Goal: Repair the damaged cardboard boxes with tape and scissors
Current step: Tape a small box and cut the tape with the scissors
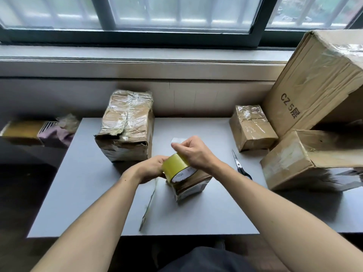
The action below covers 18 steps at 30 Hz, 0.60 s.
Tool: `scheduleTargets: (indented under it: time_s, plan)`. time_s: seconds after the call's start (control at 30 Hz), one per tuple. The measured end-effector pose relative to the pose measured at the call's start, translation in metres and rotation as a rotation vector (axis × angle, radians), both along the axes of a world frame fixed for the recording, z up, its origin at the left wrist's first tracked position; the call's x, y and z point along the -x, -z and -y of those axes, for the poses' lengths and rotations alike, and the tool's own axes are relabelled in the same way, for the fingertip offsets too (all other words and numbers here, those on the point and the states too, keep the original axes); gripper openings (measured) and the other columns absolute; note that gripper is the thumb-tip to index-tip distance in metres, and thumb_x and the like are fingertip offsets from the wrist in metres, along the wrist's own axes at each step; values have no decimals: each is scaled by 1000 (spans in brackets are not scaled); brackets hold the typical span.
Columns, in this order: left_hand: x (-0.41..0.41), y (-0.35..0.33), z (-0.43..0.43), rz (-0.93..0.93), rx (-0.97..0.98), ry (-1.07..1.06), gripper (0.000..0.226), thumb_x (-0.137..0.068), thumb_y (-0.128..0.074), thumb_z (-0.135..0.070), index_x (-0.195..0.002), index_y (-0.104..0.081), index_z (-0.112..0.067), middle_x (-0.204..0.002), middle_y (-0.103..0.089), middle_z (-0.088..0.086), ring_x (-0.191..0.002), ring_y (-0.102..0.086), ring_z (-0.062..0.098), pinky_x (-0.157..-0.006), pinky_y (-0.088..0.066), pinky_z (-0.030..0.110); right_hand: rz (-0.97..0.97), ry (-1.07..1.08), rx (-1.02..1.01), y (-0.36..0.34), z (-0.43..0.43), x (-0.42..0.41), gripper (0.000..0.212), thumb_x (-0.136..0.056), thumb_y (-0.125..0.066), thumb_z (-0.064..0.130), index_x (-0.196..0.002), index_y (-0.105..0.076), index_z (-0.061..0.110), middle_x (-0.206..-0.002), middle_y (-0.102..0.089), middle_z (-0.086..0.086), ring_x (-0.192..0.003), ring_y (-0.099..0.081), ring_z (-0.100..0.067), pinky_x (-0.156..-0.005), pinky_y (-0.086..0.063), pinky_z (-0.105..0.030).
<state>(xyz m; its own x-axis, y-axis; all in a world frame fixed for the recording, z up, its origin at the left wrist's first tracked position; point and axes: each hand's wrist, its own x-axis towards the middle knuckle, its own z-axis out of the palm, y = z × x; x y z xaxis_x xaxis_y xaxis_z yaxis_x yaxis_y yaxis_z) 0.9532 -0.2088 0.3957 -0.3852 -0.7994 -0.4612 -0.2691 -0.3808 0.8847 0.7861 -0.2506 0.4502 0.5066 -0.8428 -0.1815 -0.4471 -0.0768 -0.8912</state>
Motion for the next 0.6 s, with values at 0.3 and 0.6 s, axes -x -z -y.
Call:
scheduleTargets:
  time_s: [0.3,0.6]
  plan:
    - [0,10,7,12,-53,-14,32,-102,-50,-32,-127,-65,-19,-100,-66,1,-91,-57,12,-74,-50,21,-559,-151,401,-24,38,42,53,-89,-55,35,-53,-29,7,-54,-22,-7,-55,-24,-28,-49,-29,-35]
    - [2,13,3,-3,-45,-48,30,-103,-50,-26,-126,-65,-14,-100,-66,2,-90,-58,12,-75,-50,20,-702,-181,560,1,46,72,57,-95,-51,39,-52,-36,5,-47,-32,-10,-63,-40,-39,-54,-34,-37]
